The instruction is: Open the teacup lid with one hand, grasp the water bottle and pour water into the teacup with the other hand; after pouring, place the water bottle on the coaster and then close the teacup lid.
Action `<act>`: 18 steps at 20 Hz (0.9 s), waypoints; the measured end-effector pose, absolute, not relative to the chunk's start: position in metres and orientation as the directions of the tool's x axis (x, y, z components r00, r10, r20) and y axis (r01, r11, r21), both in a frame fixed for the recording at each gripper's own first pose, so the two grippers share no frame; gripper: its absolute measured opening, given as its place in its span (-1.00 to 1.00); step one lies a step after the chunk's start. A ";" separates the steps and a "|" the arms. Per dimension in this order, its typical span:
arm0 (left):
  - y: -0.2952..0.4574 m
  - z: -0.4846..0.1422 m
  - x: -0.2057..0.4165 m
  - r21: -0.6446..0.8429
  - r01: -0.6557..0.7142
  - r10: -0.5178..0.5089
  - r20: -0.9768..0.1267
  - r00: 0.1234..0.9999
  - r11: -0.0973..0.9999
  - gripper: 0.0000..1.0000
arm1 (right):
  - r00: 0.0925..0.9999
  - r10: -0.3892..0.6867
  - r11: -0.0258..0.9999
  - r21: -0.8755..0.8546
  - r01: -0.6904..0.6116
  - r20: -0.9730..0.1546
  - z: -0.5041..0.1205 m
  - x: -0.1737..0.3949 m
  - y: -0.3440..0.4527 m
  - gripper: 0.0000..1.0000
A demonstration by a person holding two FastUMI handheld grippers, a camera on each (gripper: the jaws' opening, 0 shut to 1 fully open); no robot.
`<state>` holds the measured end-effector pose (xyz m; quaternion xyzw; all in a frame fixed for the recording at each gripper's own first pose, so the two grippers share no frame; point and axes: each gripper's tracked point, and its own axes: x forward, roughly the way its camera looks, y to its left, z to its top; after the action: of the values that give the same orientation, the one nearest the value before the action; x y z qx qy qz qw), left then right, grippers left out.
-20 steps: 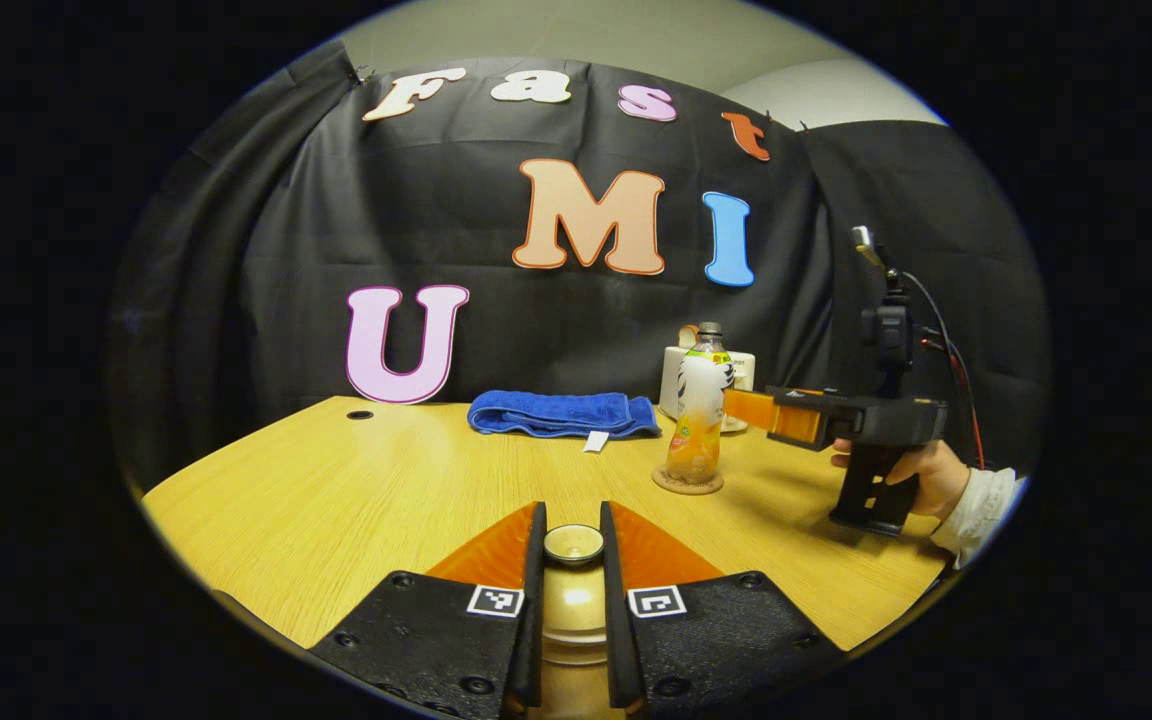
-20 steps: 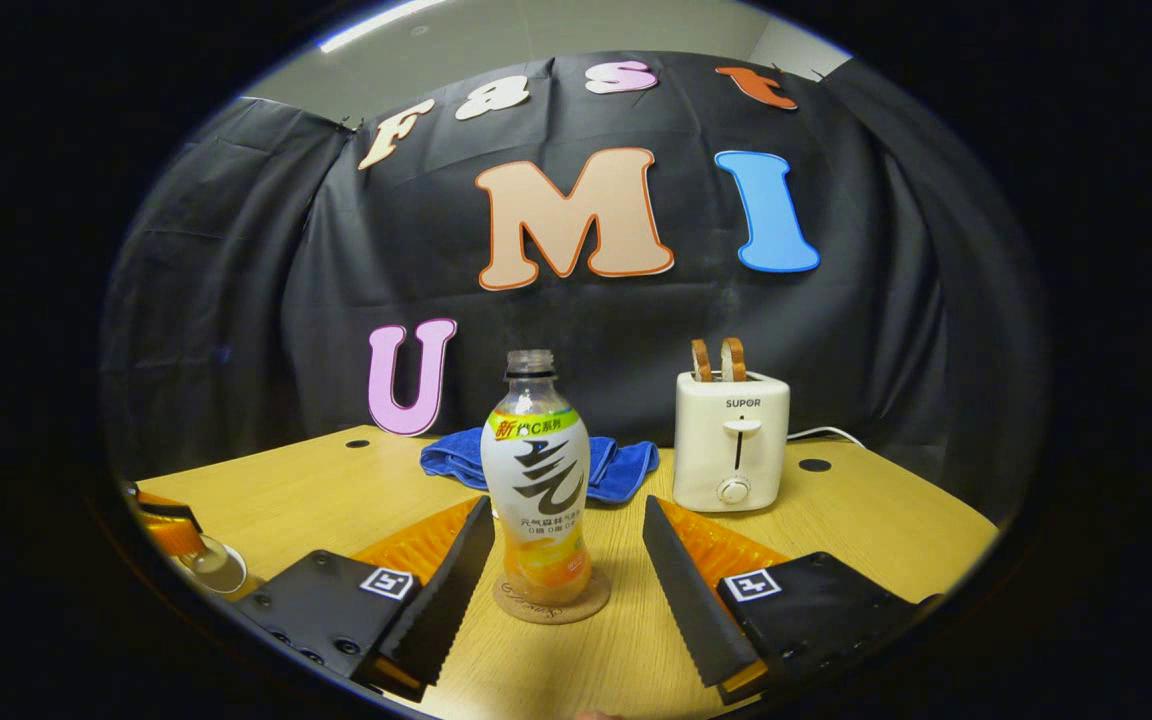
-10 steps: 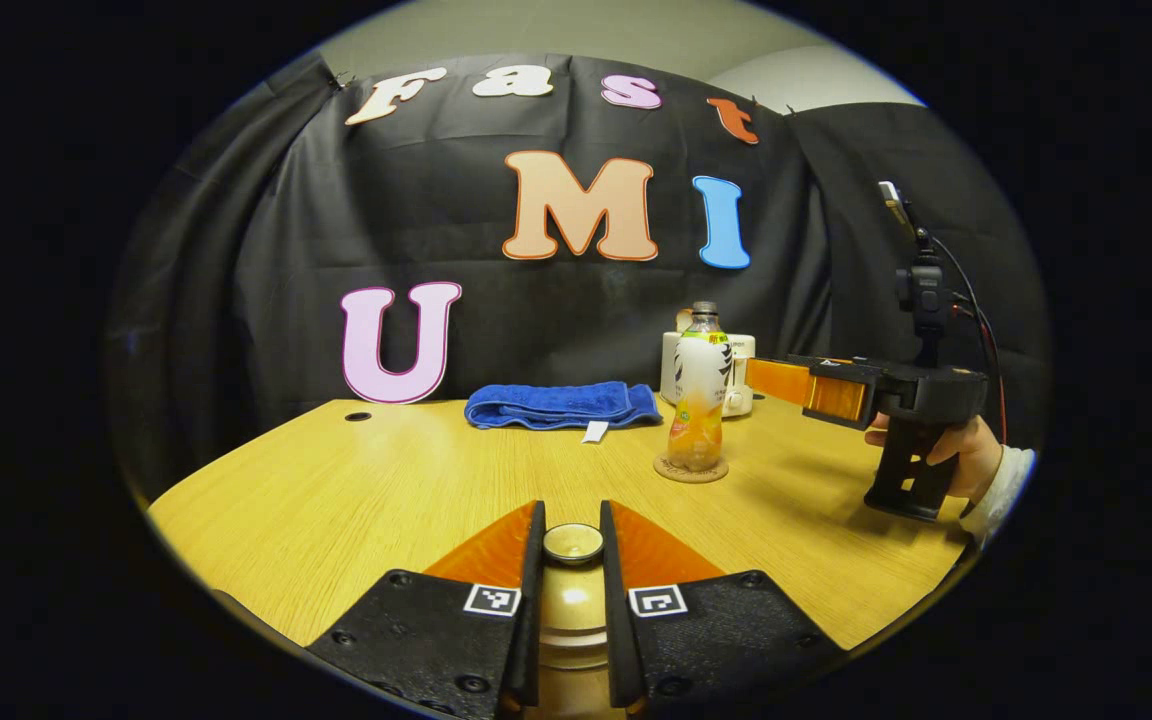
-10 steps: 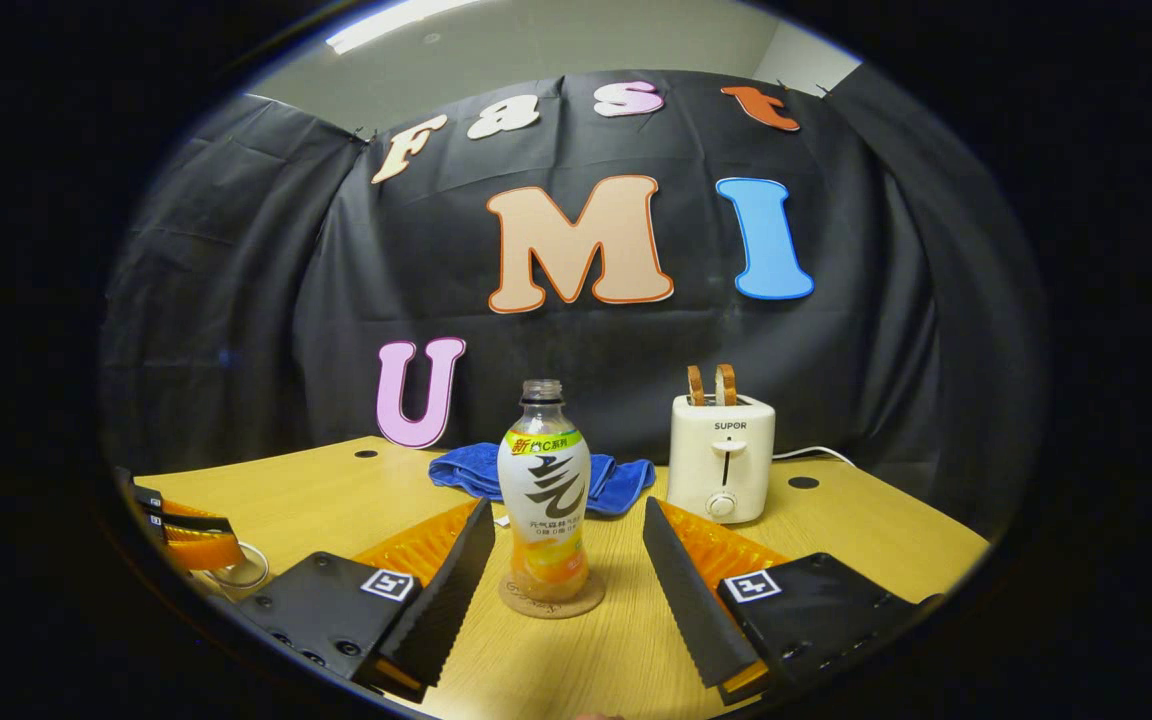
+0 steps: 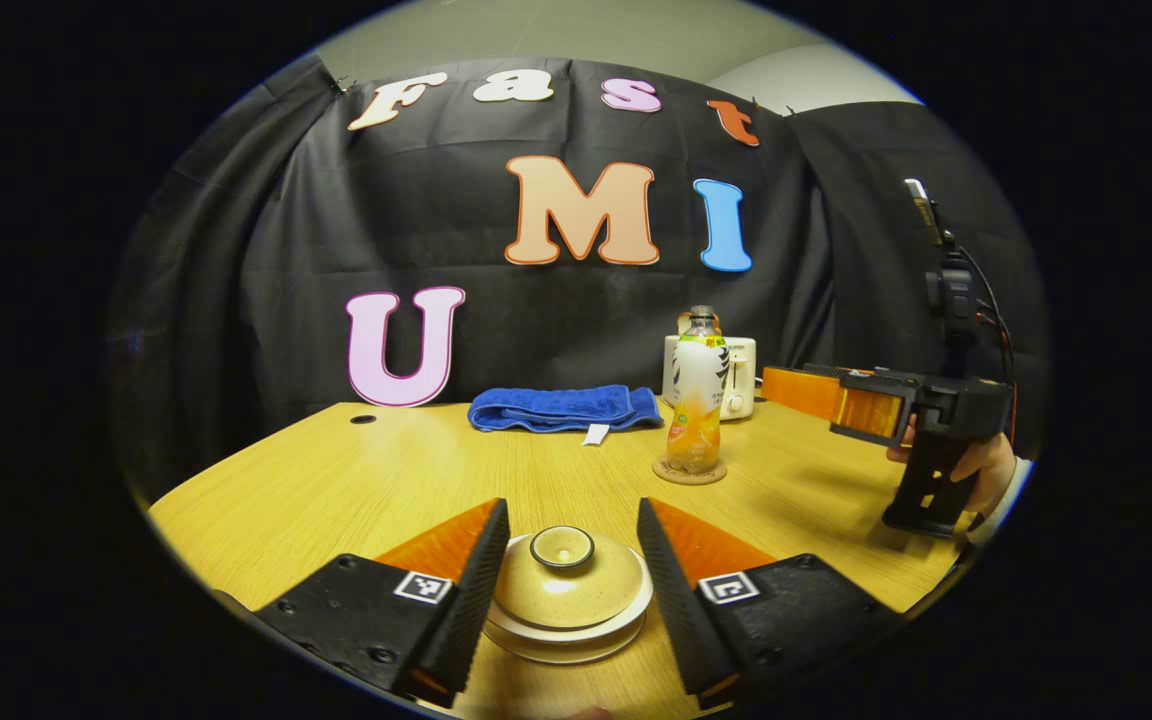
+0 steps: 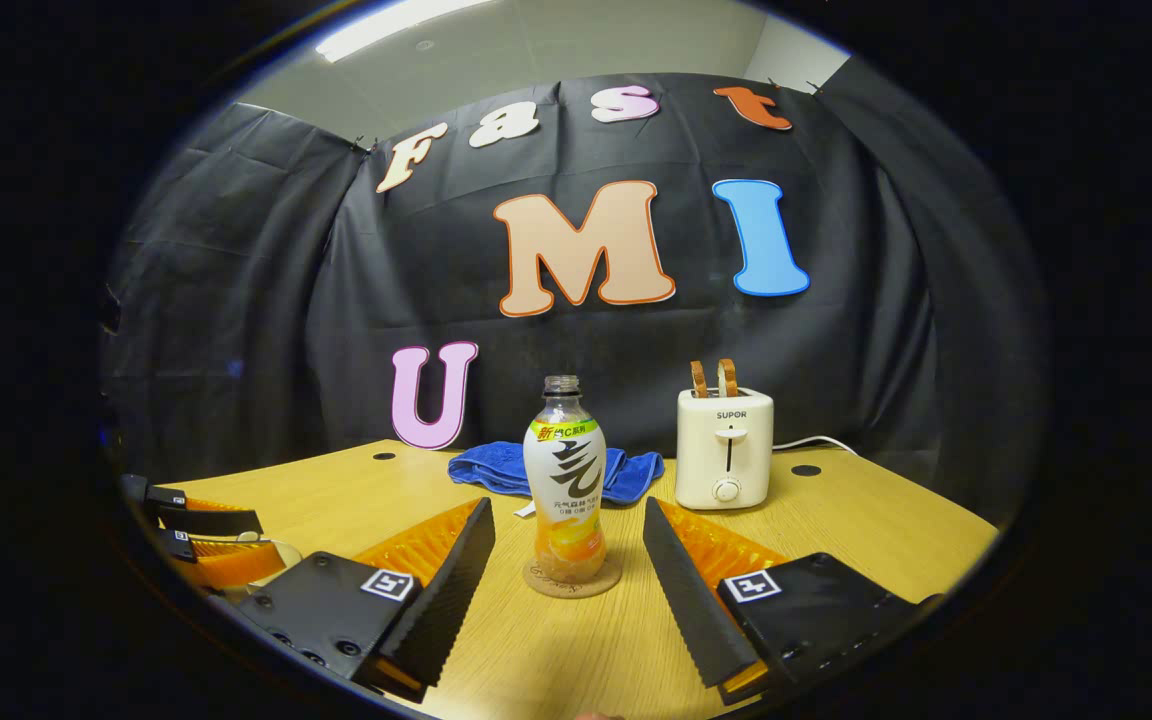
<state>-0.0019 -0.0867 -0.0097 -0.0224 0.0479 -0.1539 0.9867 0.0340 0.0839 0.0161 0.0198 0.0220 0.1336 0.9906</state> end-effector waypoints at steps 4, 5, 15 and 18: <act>-0.083 0.003 -0.006 -0.070 0.252 -0.255 -0.041 0.966 0.965 0.96 | 0.968 0.248 0.968 0.056 -0.246 -0.038 0.012 0.004 0.079 0.90; -0.082 0.004 -0.008 -0.076 0.243 -0.246 -0.033 0.969 0.967 0.96 | 0.970 0.239 0.970 0.055 -0.237 -0.040 0.011 -0.003 0.077 0.84; -0.088 0.004 -0.019 -0.092 0.218 -0.219 -0.003 0.976 0.972 0.95 | 0.987 0.158 0.987 -0.036 -0.159 -0.041 -0.005 -0.057 0.068 0.95; -0.089 0.001 -0.022 -0.100 0.217 -0.219 -0.010 0.976 0.971 0.96 | 0.983 0.166 0.986 -0.007 -0.167 -0.073 -0.018 -0.061 0.070 0.83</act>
<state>-0.0220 -0.0891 0.0012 -0.0491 0.0106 -0.1098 0.9927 -0.0610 0.0702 -0.0181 -0.0066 0.0363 0.0837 0.9958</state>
